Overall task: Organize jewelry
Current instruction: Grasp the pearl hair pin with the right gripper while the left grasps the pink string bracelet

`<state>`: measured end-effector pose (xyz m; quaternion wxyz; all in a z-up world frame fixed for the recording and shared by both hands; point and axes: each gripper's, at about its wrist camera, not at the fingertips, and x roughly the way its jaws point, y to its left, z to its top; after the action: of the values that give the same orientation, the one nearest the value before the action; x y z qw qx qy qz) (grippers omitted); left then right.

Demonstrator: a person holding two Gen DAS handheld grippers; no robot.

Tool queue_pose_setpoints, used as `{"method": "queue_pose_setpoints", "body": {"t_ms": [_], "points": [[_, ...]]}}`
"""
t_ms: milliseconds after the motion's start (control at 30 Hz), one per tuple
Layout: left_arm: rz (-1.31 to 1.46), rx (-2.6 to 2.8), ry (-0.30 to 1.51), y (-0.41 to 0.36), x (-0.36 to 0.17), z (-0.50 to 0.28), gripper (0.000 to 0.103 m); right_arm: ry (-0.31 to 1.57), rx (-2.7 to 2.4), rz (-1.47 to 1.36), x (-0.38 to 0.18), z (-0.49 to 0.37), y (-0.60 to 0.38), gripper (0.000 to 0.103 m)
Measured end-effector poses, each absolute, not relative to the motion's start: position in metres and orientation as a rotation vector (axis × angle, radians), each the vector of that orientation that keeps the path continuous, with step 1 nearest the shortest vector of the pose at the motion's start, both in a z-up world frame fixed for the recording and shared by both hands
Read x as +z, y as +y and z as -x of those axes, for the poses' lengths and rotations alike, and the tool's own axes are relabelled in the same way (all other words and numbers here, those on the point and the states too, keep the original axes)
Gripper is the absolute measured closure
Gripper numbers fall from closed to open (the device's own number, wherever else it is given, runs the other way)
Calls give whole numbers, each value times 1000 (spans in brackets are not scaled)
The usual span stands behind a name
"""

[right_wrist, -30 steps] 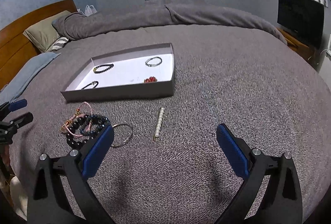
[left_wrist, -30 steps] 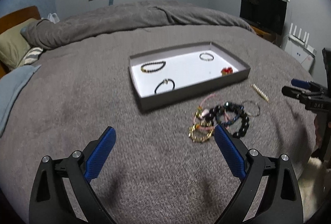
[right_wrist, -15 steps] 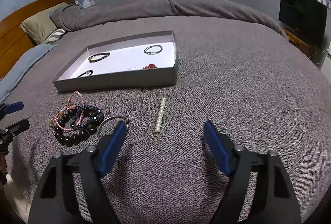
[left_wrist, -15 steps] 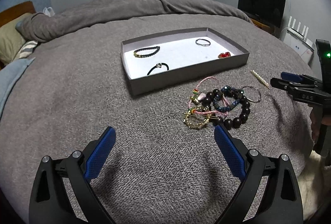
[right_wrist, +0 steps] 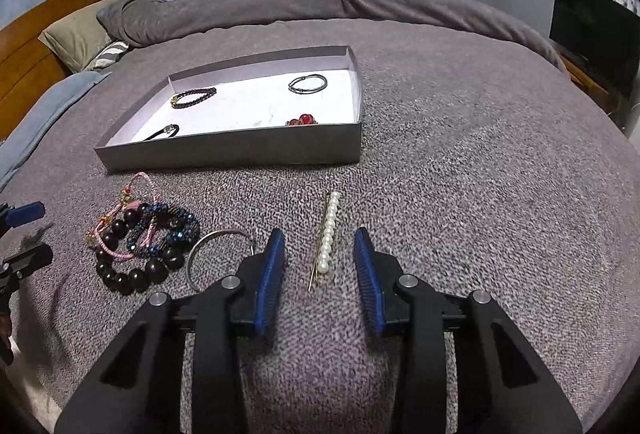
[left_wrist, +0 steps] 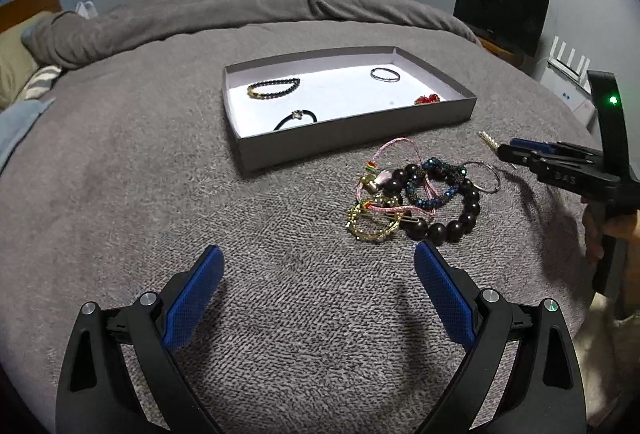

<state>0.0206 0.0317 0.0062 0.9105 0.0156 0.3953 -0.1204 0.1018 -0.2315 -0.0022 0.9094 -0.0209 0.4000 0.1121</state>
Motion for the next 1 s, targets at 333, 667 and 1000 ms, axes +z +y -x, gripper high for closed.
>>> {"method": "queue_pose_setpoints", "body": {"t_ms": [333,667,1000], "points": [[-61,-271,823,27,-1,-25,10,858,223,60,-12,-122,-224,72],[-52,-305,836,21,-4,-33,11,853,235,38,-18,-123,-229,95],[5,-375,797,6,18,-63,24,820,260,8,-10,-108,-240,95]]}}
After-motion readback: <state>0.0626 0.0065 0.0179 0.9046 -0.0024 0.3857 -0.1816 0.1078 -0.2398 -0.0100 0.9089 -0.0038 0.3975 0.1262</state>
